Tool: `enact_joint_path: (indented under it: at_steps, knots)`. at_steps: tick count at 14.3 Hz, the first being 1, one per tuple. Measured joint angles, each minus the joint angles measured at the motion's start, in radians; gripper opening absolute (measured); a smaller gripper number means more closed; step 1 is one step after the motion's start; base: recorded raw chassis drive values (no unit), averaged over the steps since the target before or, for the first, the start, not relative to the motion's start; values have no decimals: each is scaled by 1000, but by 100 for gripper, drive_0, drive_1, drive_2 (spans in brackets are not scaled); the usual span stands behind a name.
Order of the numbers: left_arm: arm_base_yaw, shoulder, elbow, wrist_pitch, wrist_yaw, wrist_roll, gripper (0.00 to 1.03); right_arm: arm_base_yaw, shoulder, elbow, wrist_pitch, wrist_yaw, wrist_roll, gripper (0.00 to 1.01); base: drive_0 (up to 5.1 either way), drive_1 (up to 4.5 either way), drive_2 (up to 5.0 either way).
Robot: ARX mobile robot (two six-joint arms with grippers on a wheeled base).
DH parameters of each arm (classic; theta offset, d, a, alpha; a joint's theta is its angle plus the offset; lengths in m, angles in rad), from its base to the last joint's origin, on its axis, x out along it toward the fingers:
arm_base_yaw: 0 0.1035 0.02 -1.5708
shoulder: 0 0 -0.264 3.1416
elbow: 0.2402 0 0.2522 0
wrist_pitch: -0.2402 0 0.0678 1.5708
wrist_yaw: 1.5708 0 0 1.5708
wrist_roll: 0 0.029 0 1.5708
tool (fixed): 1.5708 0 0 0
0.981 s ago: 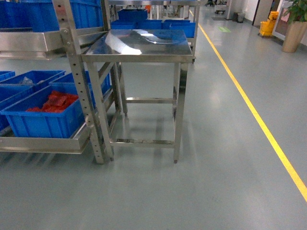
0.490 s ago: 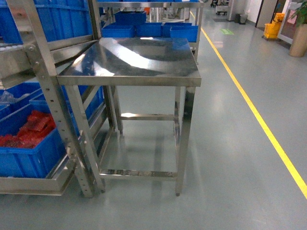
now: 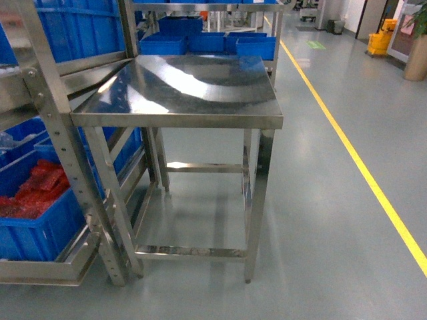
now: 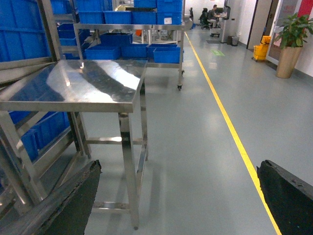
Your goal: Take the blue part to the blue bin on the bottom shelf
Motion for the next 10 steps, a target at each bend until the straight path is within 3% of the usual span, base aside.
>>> enact_joint_path:
  at_steps: [10]
  knots:
    - [0,0,0,2,-3,0,44,0,0,0,-6,0,0,98,1,404,-402]
